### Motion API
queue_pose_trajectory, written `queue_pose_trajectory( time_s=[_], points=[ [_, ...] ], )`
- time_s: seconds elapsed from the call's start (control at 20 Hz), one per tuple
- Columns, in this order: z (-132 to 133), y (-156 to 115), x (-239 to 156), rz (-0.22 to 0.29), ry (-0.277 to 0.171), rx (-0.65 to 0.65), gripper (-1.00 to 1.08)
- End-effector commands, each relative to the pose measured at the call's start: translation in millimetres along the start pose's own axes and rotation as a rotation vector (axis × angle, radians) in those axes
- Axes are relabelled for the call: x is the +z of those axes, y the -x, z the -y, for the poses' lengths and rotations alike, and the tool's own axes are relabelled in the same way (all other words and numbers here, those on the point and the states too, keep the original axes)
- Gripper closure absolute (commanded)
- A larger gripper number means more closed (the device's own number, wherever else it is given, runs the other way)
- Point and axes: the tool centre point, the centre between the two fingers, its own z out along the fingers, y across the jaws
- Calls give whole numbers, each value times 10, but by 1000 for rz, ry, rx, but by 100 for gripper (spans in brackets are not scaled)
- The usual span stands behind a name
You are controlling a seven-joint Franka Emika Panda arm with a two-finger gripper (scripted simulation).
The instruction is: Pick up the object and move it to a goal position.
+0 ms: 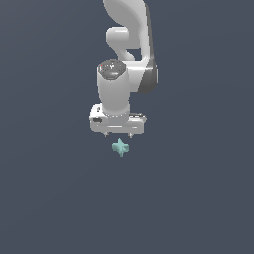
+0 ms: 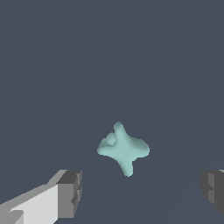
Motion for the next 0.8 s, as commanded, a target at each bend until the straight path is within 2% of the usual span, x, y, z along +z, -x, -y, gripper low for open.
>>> queue_pose_trajectory(
  time_s=[0.0,0.45,0.75],
  points=[
    [0,0,0,0,0,0,-92],
    [-174,16,-58,9,13,-17,-92],
    [-170,17,-50,8,12,-10,-92]
  ],
)
